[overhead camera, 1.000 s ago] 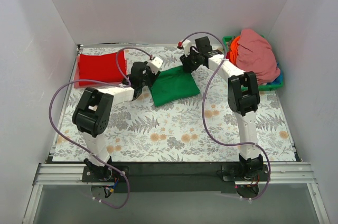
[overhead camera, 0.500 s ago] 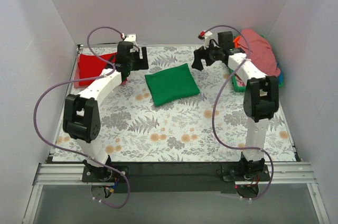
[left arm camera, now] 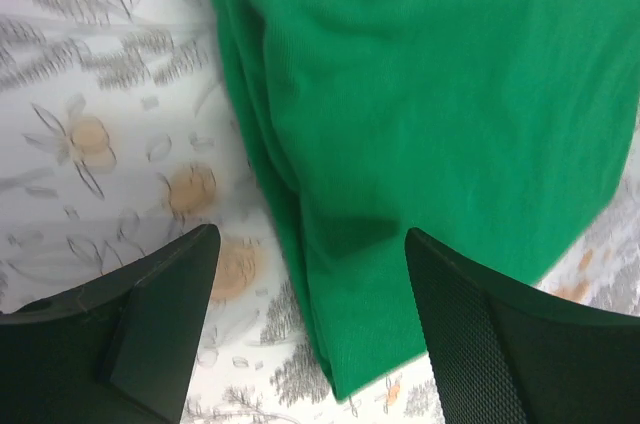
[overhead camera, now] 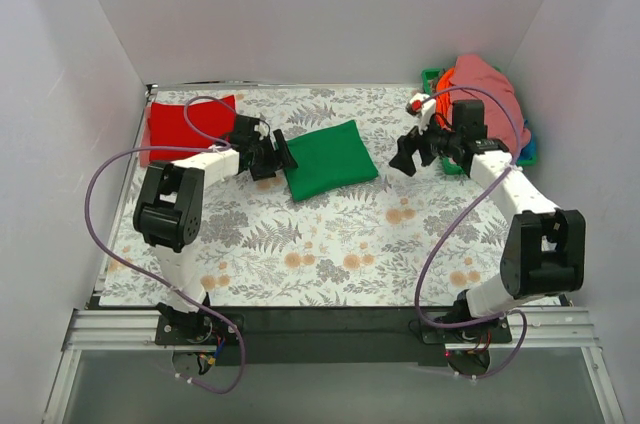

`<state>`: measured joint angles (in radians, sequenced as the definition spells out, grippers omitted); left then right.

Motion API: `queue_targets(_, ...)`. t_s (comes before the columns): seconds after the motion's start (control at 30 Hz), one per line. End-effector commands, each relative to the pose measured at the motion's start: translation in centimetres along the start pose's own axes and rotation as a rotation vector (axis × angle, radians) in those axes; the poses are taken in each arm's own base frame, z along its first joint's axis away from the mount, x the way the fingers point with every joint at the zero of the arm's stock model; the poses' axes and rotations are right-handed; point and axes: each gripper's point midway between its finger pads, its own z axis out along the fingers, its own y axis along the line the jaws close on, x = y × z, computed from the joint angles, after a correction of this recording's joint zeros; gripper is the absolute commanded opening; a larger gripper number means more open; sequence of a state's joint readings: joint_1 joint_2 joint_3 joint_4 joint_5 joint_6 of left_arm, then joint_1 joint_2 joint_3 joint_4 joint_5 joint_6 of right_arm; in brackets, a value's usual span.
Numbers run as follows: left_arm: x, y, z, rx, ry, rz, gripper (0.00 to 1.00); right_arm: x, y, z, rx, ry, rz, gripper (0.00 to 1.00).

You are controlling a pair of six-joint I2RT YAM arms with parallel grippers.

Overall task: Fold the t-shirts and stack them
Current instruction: Neatly place the folded tshirt to the corner

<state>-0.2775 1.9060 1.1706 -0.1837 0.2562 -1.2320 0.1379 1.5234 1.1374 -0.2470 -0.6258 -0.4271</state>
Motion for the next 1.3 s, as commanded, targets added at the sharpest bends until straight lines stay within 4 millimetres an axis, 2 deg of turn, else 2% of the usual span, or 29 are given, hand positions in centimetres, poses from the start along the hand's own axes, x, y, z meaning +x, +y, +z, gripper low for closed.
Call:
queue_targets(0.0, -2.5, -0.7, 0.9, -0.002, -0.061, -0.022, 0.73, 0.6, 1.5, -0.7, -0.022, -0.070, -0.060, 0.97)
queue_targets(0.07, -3.1, -0.2, 1.6, -0.033, -0.063, -0.028, 0.70, 0.4, 2.3, -1.2, -0.038, -0.101, -0.083, 0.97)
queue_targets(0.13, -2.7, 1.0, 2.5, -0.083, -0.049, -0.039, 0.66, 0.8, 3.0, -1.4, -0.068, -0.114, -0.075, 0.96)
queue_targets(0.37, -1.7, 3.0, 3.9, -0.152, -0.018, -0.047, 0.53, 1.2, 2.8, -1.5, -0.092, -0.125, -0.044, 0.94)
queue_targets(0.4, -1.6, 3.2, 4.1, -0.157, -0.013, -0.045, 0.47, 1.2, 3.0, -1.5, -0.103, -0.128, -0.041, 0.94)
queue_targets(0.43, -1.6, 3.3, 4.2, -0.161, -0.014, -0.040, 0.44, 1.2, 3.1, -1.6, -0.107, -0.131, -0.042, 0.94)
queue_targets(0.73, -2.5, 2.6, 4.7, -0.127, -0.016, 0.022, 0.26, 1.4, 3.1, -1.7, -0.115, -0.135, -0.035, 0.93)
queue_targets(0.83, -2.1, 1.7, 4.9, -0.074, 0.010, 0.033, 0.11, 1.5, 3.1, -1.6, -0.121, -0.133, -0.031, 0.92)
queue_targets(0.93, -2.2, 1.2, 5.0, -0.046, 0.010, 0.045, 0.00, 1.6, 3.1, -1.6, -0.121, -0.131, -0.025, 0.92)
queue_targets(1.07, -3.0, 0.7, 4.3, -0.032, -0.021, 0.089, 0.00, 1.7, 3.1, -1.6, -0.121, -0.130, -0.025, 0.92)
queue_targets(1.27, -6.8, 1.2, 1.6, -0.138, -0.154, 0.206, 0.00, 1.8, 2.9, -1.5, -0.121, -0.128, -0.019, 0.91)
